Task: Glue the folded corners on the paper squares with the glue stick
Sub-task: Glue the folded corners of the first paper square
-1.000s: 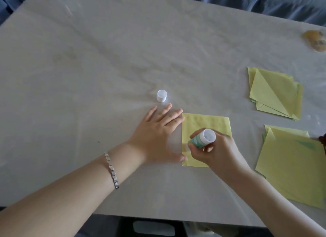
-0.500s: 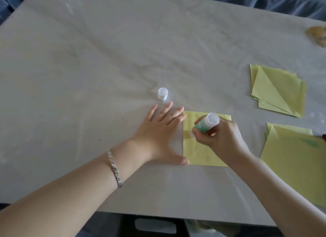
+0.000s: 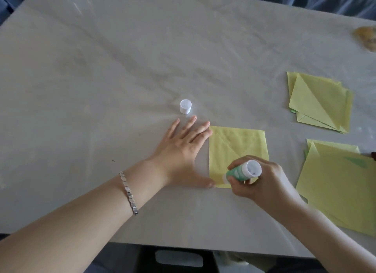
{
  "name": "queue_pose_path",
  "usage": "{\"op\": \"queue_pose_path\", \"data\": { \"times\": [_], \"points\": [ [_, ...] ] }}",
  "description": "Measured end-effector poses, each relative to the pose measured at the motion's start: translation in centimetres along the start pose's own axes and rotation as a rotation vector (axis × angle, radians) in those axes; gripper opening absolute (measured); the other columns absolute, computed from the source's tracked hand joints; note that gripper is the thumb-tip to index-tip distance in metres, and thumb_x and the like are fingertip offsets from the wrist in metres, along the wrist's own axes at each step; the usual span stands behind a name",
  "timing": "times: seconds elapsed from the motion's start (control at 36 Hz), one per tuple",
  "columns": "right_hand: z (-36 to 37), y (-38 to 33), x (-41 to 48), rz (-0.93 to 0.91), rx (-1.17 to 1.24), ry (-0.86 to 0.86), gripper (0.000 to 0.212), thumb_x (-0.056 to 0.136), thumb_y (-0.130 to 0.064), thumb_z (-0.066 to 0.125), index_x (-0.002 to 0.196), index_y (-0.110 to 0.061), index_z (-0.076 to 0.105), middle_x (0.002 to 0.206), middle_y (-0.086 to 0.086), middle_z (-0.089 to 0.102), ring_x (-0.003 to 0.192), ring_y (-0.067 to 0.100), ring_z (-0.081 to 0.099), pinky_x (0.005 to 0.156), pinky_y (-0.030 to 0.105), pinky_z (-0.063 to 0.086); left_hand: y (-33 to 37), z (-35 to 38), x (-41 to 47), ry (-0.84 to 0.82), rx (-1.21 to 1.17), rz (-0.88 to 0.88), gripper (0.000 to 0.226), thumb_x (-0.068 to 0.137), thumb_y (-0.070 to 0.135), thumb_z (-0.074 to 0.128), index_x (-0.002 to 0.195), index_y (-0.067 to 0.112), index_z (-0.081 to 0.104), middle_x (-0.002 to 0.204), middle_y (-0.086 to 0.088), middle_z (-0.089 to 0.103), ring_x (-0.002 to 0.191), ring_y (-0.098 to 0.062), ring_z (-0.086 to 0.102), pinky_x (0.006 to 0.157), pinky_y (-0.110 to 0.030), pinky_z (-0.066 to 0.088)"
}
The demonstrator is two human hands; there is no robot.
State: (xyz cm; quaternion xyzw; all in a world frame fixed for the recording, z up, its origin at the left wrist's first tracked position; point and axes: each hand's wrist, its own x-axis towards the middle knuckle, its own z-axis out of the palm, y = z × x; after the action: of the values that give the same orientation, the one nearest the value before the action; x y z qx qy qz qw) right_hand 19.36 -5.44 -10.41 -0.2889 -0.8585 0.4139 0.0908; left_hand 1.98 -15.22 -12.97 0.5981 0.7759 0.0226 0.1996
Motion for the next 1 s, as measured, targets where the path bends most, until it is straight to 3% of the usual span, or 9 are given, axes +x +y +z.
{"op": "queue_pose_path", "data": {
  "times": [0.14, 0.31, 0.5, 0.64, 0.72, 0.81, 0.86, 1.0],
  "points": [
    [-0.1, -0.1, 0.4, 0.012, -0.009, -0.026, 0.02, 0.068, -0.008, 0.077, 0.071, -0.02, 0.061, 0.077, -0.003, 0.061, 0.067, 0.013, 0.052, 0.06, 0.023, 0.043, 0.0, 0.0, 0.0, -0.003, 0.024, -0.003, 0.12, 0.063, 0.084, 0.049, 0.151, 0.023, -0.005, 0.156, 0.013, -0.017, 0.141, -0.013, -0.026, 0.115, -0.042, -0.013],
    [-0.3, 0.0, 3.8, 0.021, -0.054, 0.076, 0.015, 0.07, -0.009, 0.076, 0.075, -0.001, 0.064, 0.064, 0.003, 0.056, 0.056, 0.003, 0.046, 0.055, 0.012, 0.037, 0.3, -0.3, 0.0, -0.023, -0.014, -0.017, 0.115, 0.067, 0.076, 0.056, 0.15, 0.025, -0.004, 0.156, 0.014, -0.019, 0.14, -0.012, -0.029, 0.115, -0.043, -0.014],
    [-0.7, 0.6, 5.7, 0.067, -0.072, 0.202, 0.011, 0.072, -0.015, 0.074, 0.077, -0.009, 0.065, 0.06, -0.004, 0.054, 0.056, 0.004, 0.048, 0.054, 0.011, 0.037, 0.2, -0.3, 0.0, -0.031, 0.006, -0.018, 0.115, 0.067, 0.077, 0.054, 0.15, 0.024, -0.006, 0.155, 0.015, -0.02, 0.139, -0.013, -0.03, 0.115, -0.043, -0.015],
    [-0.8, 0.4, 3.3, 0.057, -0.038, 0.136, 0.011, 0.07, -0.009, 0.075, 0.073, -0.01, 0.065, 0.061, -0.008, 0.055, 0.054, 0.0, 0.049, 0.053, 0.008, 0.037, 0.2, -0.2, 0.0, -0.008, -0.017, -0.019, 0.115, 0.066, 0.077, 0.056, 0.151, 0.025, -0.003, 0.156, 0.015, -0.017, 0.14, -0.012, -0.028, 0.115, -0.042, -0.014],
    [-0.8, 0.8, 1.2, 0.022, 0.008, 0.09, 0.018, 0.066, -0.008, 0.079, 0.071, -0.016, 0.063, 0.066, -0.005, 0.06, 0.058, 0.007, 0.05, 0.054, 0.012, 0.039, 0.2, -0.1, 0.0, -0.002, 0.012, -0.016, 0.116, 0.066, 0.078, 0.054, 0.151, 0.024, -0.003, 0.156, 0.013, -0.017, 0.141, -0.012, -0.026, 0.116, -0.042, -0.013],
    [-0.9, 0.9, -0.1, -0.013, -0.001, 0.05, 0.023, 0.063, -0.013, 0.079, 0.069, -0.025, 0.06, 0.079, -0.011, 0.062, 0.061, 0.006, 0.053, 0.056, 0.011, 0.041, 0.2, -0.2, 0.1, -0.01, 0.019, -0.013, 0.117, 0.066, 0.079, 0.055, 0.151, 0.023, -0.004, 0.156, 0.012, -0.017, 0.141, -0.013, -0.026, 0.115, -0.041, -0.014],
    [-1.0, 1.0, -0.4, -0.002, -0.016, 0.026, 0.026, 0.064, -0.006, 0.079, 0.069, -0.023, 0.06, 0.085, -0.015, 0.06, 0.063, 0.006, 0.053, 0.057, 0.013, 0.042, 0.2, -0.2, 0.1, -0.011, 0.017, -0.013, 0.117, 0.066, 0.079, 0.055, 0.15, 0.024, -0.004, 0.156, 0.012, -0.017, 0.141, -0.013, -0.026, 0.115, -0.041, -0.015],
    [-1.5, 1.3, 1.3, 0.045, -0.033, 0.057, 0.015, 0.068, -0.009, 0.076, 0.071, -0.015, 0.063, 0.066, 0.002, 0.061, 0.058, 0.009, 0.047, 0.055, 0.017, 0.04, 0.3, -0.3, 0.1, -0.019, 0.023, -0.026, 0.117, 0.066, 0.078, 0.055, 0.15, 0.025, -0.005, 0.156, 0.014, -0.018, 0.14, -0.012, -0.027, 0.115, -0.042, -0.014]
  ]
}}
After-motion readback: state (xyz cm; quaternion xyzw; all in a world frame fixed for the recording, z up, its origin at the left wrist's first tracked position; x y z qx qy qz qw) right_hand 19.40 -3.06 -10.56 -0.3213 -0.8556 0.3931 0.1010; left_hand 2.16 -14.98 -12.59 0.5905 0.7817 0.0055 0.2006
